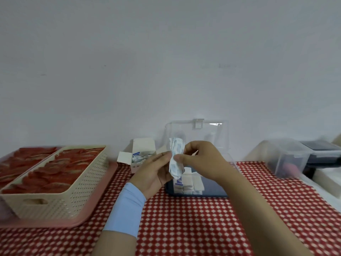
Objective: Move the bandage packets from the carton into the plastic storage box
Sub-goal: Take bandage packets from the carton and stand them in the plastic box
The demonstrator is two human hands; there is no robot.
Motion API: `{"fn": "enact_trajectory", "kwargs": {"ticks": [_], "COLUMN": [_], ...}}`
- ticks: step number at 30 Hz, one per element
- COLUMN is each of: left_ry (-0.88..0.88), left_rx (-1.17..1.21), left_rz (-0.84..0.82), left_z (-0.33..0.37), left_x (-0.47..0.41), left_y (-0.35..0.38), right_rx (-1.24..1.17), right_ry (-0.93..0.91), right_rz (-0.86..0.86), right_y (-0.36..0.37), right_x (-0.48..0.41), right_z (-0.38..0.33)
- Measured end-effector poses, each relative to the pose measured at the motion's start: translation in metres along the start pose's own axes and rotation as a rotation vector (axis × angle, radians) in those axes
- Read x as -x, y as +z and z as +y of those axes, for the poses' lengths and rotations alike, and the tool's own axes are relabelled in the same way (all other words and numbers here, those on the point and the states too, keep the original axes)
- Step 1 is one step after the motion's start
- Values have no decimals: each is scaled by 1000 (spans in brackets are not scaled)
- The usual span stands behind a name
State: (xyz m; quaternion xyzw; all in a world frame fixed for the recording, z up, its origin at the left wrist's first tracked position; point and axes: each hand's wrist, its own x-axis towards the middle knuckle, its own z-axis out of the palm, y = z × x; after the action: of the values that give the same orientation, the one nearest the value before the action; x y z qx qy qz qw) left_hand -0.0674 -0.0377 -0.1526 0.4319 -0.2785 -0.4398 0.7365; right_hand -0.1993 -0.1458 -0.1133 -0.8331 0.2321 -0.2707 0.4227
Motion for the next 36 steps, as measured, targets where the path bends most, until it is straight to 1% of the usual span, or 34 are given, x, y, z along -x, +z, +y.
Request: {"fn": "enact_trajectory", "kwargs": {"ticks": [2,4,8,11,13,17,19,25,29,32,33,34,36], "left_ry": [-7,-11,-1,19,26,4,-7,-41,-51,-52,-55,-58,-73], "left_rx": [16,5,21,75,95,107,89,122,78,77,84,88,74], "left_rz": [-5,-11,-38,-65,-80,-102,-124,-168,-175,-182,-189,-199,-223], "left_z": [-2,-2,-2,0,2,4,4,4,5,4,4,3,2], "left_x": [-3,-3,-4,-2,-1,1,3,5,5,5,5,5,6], "left_y": [-4,-6,-6,-2,-1,1,3,5,2,5,7,9,11], "right_rx": [57,61,139,173,200,383,425,327,217,228,196,117,-115], "right_ry": [-14,-31,-179,-323,-383,-433,-449,-492,-380,-367,-348,-315,-265], "right_rz": [57,92,171,119,63,-87,-118,-92,-147,-179,-175,-180,-150], "right_y": [3,7,10,9,6,2,3,3,-1,-4,-5,-6,-6], "right_x": [-2,-3,-4,-4,-1,5,5,3,9,10,10,8,5], "right_z": [1,2,5,5,4,-3,-5,-4,-9,-6,-5,-3,-2]}}
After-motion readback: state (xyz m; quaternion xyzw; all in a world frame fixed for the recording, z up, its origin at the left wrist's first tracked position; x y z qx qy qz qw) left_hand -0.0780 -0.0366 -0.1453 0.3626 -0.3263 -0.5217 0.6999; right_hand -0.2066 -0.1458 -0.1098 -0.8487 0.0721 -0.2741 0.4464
